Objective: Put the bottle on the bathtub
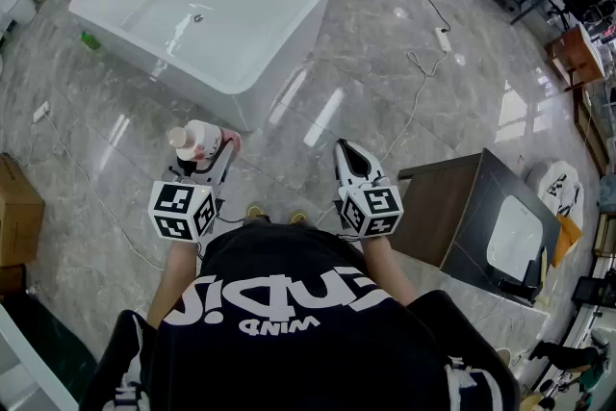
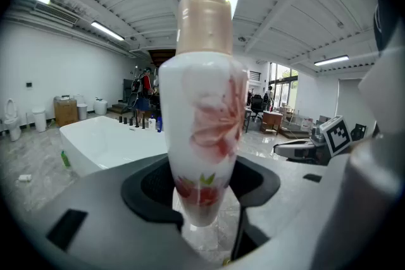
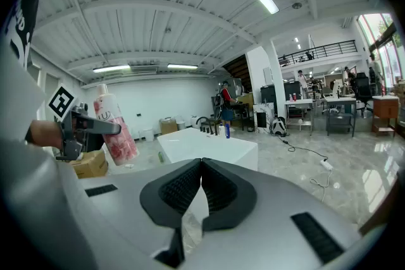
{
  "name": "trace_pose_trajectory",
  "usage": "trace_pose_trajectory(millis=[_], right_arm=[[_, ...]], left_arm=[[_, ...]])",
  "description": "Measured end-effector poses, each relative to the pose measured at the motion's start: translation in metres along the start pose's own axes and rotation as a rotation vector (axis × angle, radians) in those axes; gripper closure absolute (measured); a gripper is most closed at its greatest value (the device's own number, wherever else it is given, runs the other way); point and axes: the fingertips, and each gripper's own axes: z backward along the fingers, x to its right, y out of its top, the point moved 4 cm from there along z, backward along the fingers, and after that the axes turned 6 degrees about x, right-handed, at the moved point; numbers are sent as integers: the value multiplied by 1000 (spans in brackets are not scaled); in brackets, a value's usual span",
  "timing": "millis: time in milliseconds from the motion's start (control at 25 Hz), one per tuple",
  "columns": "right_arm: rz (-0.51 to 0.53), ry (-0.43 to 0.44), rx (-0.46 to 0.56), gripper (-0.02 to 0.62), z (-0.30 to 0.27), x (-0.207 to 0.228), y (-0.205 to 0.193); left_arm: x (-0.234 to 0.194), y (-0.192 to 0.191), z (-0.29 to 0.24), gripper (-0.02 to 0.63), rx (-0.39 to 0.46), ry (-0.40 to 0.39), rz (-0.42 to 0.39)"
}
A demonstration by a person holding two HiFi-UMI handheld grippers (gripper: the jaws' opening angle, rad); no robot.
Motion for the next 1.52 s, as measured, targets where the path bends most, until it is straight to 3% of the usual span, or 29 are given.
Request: trace_pose_trajectory(millis=[560, 720, 920, 1520], right_arm=[[18, -17, 1, 571, -16, -22, 1], [9, -59, 26, 571, -17, -24, -6], [-16, -98, 47, 572, -27, -25, -1], [-20, -104, 86, 571, -118, 33, 28]], left_arm=[[-26, -5, 0, 371, -24, -48, -12], [-35, -12, -1, 371, -22, -86, 18], [-46, -6, -10, 371, -21, -104, -4], [-70, 21, -123, 371, -20, -134, -12]])
